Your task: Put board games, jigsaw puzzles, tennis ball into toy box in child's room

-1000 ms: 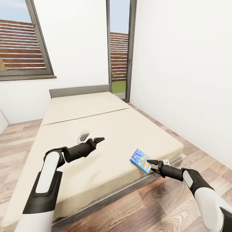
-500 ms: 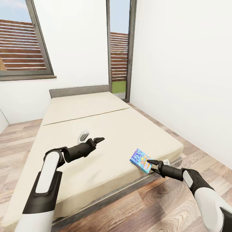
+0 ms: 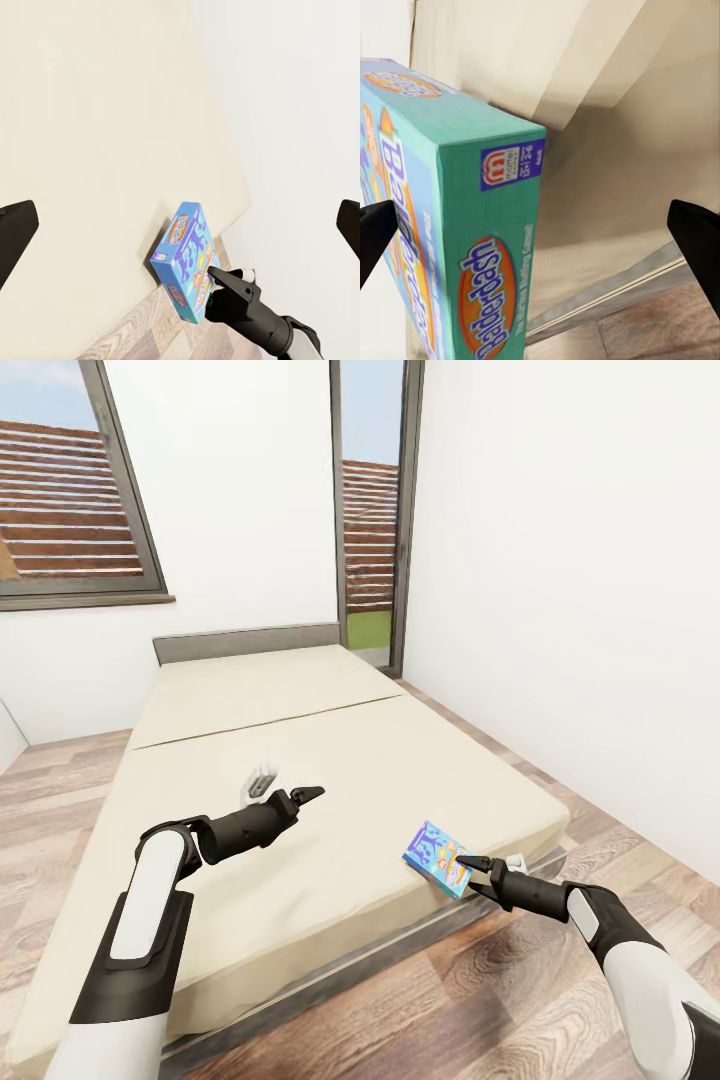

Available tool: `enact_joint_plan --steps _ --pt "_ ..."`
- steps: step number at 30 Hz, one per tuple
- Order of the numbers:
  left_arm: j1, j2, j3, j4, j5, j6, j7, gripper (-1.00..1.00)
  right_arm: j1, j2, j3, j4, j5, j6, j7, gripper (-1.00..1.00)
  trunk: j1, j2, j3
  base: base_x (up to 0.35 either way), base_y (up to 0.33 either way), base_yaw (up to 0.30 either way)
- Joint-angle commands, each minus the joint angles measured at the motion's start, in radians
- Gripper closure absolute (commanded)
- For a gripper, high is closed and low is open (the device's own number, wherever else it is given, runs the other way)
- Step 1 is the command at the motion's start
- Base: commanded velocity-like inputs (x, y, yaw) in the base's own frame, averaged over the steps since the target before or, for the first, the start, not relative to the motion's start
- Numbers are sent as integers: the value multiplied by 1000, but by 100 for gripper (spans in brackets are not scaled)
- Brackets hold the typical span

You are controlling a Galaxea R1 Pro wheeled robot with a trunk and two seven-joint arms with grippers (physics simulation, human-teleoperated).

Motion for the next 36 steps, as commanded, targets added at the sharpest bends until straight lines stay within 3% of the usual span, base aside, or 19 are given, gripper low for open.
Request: enact_joint_plan --steps 1,23,36 --pt "-1 -1 2 0 10 4 10 -100 -2 80 -17 -1 -13 -16 -1 100 0 0 -1 0 0 0" --pt "46 9 16 14 -6 -34 -2 -100 -2 85 -16 -1 -14 -16 -17 100 0 0 -1 -2 0 0" --pt "51 9 17 15 -7 -52 -1 -100 -2 86 -15 -3 -14 -16 -8 100 0 0 -1 -115 0 0"
